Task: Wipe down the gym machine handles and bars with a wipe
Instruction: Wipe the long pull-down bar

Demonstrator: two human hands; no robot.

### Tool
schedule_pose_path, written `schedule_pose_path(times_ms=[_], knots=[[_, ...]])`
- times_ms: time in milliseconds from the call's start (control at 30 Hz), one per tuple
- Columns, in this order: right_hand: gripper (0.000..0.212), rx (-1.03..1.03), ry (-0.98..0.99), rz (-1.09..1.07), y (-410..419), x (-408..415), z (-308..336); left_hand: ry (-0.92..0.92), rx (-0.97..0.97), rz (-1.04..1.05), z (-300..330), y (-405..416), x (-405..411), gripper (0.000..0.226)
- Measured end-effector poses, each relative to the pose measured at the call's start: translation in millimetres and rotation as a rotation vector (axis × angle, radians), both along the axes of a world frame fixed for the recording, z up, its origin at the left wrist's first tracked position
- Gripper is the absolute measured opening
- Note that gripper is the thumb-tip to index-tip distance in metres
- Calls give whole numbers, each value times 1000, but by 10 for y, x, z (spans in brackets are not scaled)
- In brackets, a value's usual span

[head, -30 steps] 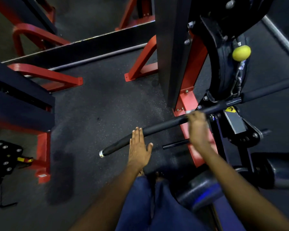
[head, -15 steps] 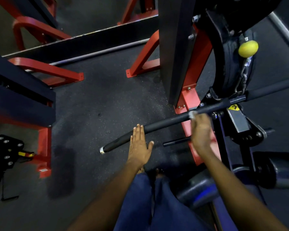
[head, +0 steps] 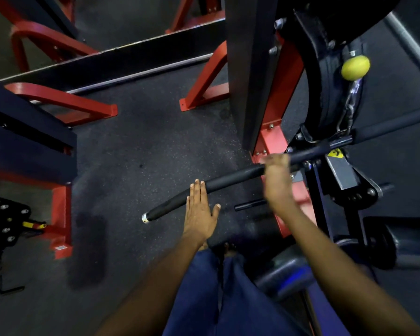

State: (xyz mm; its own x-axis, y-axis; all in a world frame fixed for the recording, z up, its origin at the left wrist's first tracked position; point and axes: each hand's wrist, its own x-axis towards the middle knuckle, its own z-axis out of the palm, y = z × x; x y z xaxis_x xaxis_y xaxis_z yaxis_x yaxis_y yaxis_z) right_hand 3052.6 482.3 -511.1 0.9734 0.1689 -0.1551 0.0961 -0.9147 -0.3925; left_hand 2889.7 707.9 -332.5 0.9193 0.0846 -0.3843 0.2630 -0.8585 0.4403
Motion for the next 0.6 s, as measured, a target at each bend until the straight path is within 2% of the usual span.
schedule_pose_path(times_ms=[33, 67, 100, 133, 167, 200, 333, 367, 400, 500, 567, 600], knots=[[22, -100, -163, 35, 211, -169, 124, 6, 6, -2, 0, -1, 15, 75], [26, -68, -129, 144, 404, -340, 494, 14, 13, -6, 4, 1, 24, 75], [30, 44, -36, 273, 545, -543, 1134, 21, 19, -12, 11, 7, 31, 75], [29, 55, 48, 327, 720, -825, 1954, 27, 21, -18, 14, 15, 31, 74], [28, 66, -194, 372, 604, -675, 2042, 29, 19, -20, 16, 20, 29, 74], [29, -52, -289, 374, 386, -586, 2023, 28, 16, -17, 15, 20, 23, 74], [29, 44, -262, -316, -514, -369, 2104, 11, 6, 23, 10, -36, 15, 75], [24, 67, -267, -439, -519, -387, 2066, 10, 4, 33, 11, -55, 12, 75], [21, 82, -255, -428, -399, -422, 2106, 11, 1, 42, 13, -73, 15, 76], [26, 171, -54, -173, 177, -611, 2018, 18, -5, 62, 18, -99, 35, 76], [30, 102, -86, 210, 334, -764, 1935, 28, 1, 58, 19, -91, 45, 76], [28, 123, -134, 295, 255, -726, 1891, 32, 3, 53, 18, -82, 46, 75]])
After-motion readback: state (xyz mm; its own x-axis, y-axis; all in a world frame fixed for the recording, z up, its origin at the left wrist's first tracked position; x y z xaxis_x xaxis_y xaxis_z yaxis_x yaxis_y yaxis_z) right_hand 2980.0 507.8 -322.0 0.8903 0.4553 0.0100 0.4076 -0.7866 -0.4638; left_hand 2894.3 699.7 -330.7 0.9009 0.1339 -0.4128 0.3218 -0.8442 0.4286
